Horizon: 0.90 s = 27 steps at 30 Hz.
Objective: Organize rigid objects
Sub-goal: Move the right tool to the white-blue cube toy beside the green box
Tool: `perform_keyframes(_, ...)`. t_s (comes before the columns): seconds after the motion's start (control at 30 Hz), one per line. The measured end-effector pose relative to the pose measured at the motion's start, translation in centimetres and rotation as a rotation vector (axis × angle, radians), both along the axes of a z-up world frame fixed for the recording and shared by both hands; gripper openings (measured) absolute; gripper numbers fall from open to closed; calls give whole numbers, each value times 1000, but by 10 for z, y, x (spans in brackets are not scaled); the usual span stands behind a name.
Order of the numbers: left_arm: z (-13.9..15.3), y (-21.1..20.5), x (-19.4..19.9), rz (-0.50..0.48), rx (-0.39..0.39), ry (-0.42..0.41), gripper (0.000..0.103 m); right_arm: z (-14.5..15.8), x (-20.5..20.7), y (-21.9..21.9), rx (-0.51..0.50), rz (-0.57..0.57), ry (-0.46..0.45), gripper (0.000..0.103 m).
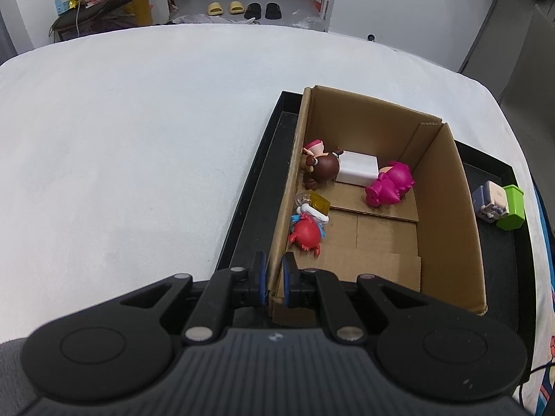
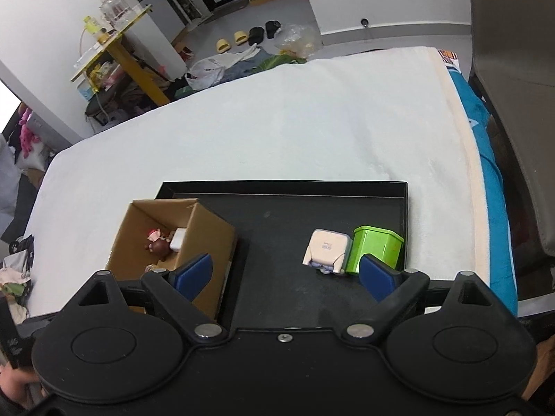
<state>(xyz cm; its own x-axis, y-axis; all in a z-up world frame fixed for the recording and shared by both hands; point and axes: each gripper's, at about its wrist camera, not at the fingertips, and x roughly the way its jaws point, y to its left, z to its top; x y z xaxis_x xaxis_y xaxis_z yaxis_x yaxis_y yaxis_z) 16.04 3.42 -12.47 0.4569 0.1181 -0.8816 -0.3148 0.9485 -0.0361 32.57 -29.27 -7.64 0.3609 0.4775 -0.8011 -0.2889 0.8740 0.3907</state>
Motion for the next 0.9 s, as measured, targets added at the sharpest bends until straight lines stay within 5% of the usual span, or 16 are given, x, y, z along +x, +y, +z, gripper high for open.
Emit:
perform_keyframes(0.5, -3, 1, 3, -14, -11, 11, 9, -54, 29, 15, 16, -95, 108, 84)
perform_keyframes(0.9, -7, 0, 6, -34, -3, 22, 9, -82, 38, 46, -151, -151, 101, 67)
